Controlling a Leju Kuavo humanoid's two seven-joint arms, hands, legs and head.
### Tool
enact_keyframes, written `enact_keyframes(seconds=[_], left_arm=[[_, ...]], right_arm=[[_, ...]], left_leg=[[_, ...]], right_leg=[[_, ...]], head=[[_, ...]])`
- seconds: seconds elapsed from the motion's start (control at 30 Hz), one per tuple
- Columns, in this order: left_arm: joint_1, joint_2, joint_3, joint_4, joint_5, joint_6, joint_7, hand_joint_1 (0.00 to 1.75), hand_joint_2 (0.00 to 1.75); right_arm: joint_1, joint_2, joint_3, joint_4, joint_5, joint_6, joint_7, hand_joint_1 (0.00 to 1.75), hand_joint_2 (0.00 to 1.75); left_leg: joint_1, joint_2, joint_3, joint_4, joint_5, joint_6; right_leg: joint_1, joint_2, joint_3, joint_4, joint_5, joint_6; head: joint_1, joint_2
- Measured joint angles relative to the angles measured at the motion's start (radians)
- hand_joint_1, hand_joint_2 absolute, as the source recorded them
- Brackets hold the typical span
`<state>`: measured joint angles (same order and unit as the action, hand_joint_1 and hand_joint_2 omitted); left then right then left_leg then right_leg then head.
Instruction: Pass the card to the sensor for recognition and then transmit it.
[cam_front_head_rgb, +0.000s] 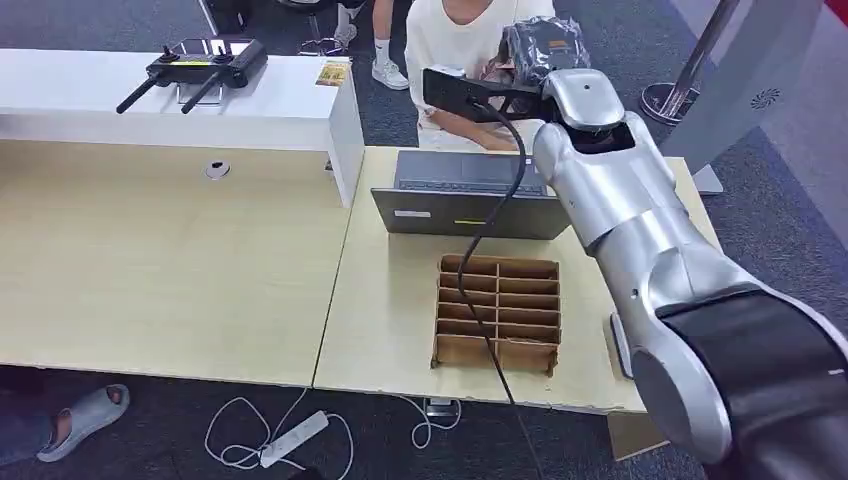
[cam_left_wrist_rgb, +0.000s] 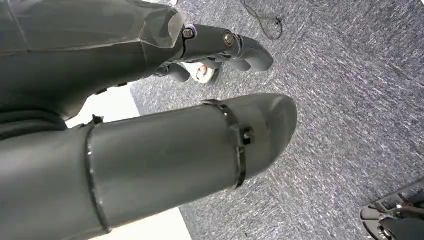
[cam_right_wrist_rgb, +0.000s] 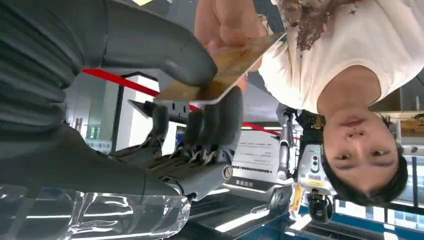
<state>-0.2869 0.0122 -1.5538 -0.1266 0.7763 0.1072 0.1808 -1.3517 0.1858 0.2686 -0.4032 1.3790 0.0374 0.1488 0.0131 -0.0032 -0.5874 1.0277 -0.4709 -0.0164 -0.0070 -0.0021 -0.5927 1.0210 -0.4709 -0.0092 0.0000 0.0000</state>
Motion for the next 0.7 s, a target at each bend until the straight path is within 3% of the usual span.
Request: enact_keyframes(seconds=[0.7], left_arm=[[0.003, 0.0, 0.0, 0.0, 0.003, 0.016, -0.011, 0.0, 0.0]], right_arm=[[-0.003, 0.01, -0.021, -0.001, -0.009, -0.027, -0.045, 1.75, 1.75]], left_leg=[[0.0, 0.0, 0.0, 0.0, 0.0, 0.0]], right_leg=[[0.0, 0.0, 0.0, 0.0, 0.0, 0.0]], head=[[0.0, 0.0]])
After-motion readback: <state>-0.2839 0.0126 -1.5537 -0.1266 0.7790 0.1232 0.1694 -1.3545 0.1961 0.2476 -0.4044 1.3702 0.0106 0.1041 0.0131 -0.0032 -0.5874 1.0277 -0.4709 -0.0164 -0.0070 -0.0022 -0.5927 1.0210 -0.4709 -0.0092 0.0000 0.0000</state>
